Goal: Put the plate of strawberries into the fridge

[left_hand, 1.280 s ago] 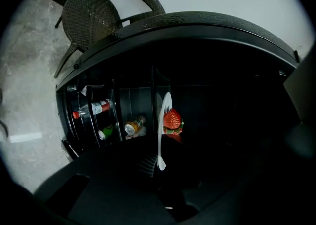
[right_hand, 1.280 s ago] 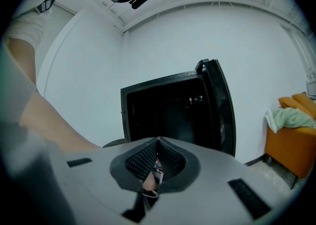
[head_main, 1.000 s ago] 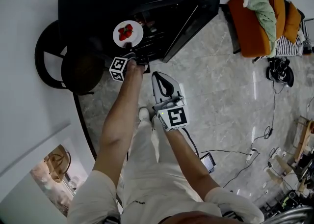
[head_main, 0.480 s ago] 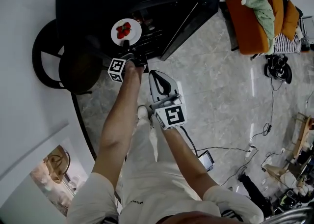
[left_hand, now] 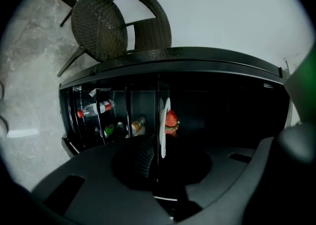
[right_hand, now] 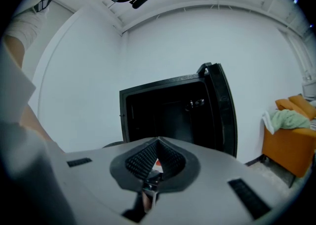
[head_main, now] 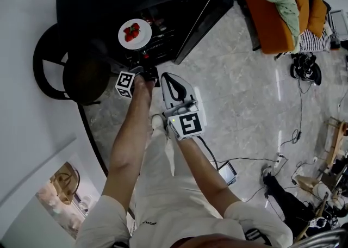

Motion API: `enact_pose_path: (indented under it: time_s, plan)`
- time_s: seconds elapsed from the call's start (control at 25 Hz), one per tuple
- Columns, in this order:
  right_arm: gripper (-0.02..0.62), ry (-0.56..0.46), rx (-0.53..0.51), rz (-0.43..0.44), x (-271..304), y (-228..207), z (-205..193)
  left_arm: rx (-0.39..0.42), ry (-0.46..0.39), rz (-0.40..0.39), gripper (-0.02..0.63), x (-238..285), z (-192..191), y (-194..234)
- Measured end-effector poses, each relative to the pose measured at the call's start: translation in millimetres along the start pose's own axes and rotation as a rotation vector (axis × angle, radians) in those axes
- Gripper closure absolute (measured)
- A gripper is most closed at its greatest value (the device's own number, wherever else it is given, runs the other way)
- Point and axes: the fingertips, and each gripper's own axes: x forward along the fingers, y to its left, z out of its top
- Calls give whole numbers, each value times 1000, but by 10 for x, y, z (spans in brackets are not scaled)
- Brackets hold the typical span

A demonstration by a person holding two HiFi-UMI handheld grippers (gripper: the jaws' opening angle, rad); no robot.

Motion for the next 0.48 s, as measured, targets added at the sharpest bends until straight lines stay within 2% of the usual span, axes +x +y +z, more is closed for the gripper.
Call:
enact_pose_path:
  time_s: [0.08,0.12,0.28,0.48]
  plan:
    - [583,-5,7,-6,-1,-1,17,-8,18,-17,594,-61,-31,-37]
    - [583,-7,9,-6,-3,6,25,-24,30,-25,601,-91,-51,-53]
    - [583,-18,16,-8,-13,35,63,-78,69,-65,604,-187,-124,-174]
    - [583,-27,24,-12,-42,74,197,-64,88,-80,604,-361,-134,-362]
